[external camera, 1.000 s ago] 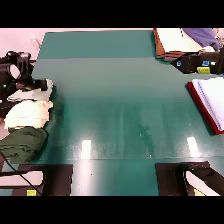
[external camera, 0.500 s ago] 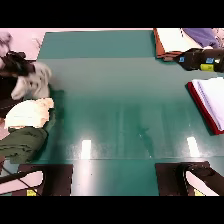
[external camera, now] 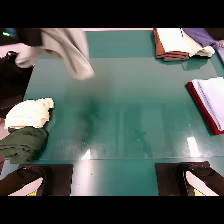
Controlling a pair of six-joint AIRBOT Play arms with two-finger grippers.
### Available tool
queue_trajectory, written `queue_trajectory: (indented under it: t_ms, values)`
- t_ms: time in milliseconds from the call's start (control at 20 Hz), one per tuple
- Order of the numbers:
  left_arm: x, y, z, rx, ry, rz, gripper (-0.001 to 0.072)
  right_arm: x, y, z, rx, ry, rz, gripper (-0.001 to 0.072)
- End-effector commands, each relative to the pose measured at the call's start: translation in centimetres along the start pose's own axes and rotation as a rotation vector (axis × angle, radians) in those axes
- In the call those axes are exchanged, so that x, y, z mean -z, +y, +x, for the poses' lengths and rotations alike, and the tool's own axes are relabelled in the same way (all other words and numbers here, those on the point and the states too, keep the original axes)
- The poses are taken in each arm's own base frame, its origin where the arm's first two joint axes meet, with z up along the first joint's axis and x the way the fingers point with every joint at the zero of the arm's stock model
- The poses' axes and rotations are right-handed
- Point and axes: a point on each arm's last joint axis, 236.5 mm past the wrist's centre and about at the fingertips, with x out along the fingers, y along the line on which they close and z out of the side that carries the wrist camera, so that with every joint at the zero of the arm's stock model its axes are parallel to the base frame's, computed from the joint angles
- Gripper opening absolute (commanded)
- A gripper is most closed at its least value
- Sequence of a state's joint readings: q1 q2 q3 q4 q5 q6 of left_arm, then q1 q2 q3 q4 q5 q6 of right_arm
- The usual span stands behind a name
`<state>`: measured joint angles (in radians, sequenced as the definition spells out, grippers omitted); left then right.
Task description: Fold the shirts.
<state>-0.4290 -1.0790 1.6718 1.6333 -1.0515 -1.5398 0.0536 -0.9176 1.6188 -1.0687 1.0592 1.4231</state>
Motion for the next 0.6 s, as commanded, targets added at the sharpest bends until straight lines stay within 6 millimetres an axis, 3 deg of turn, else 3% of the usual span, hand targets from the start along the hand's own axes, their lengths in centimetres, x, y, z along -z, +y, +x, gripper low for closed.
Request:
queue_trajectory:
  t_ms: [0, 50, 100, 150, 200, 250, 350, 450, 550]
  values:
    - [4.2, -12.1, 3.0, 0.238, 0.163, 0.140, 0.0025, -2.1, 1.1, -1.7, -0.006, -0.046, -0.034, 0.0017]
    - [5.9, -15.1, 4.4, 0.294, 0.213, 0.165, 0.0027, -2.2, 1.3, -1.9, -0.009, -0.045, -0.038, 0.0017]
    - [7.6, -17.8, 5.8, 0.350, 0.257, 0.180, 0.0156, -2.1, 1.3, -2.0, -0.010, -0.043, -0.039, 0.0017]
    - [9.0, -20.2, 7.3, 0.403, 0.292, 0.165, 0.0546, -2.0, 1.3, -2.0, -0.010, -0.036, -0.039, 0.0017]
    - [9.9, -21.9, 8.3, 0.450, 0.316, 0.128, 0.0658, -1.8, 1.4, -2.0, -0.012, -0.027, -0.039, 0.0017]
    - [10.4, -22.4, 9.3, 0.465, 0.329, 0.102, 0.0660, -1.5, 1.4, -2.0, -0.013, -0.017, -0.039, 0.0017]
    - [10.2, -19.9, 10.8, 0.413, 0.337, 0.033, 0.0660, -1.1, 1.4, -2.0, -0.015, 0.002, -0.039, 0.0017]
    - [10.4, -14.8, 12.5, 0.321, 0.363, -0.065, 0.0660, -1.0, 1.4, -2.0, -0.016, 0.003, -0.039, 0.0017]
    - [12.3, -10.4, 13.9, 0.261, 0.425, -0.193, 0.0660, -1.0, 1.4, -2.0, -0.016, 0.006, -0.039, 0.0017]
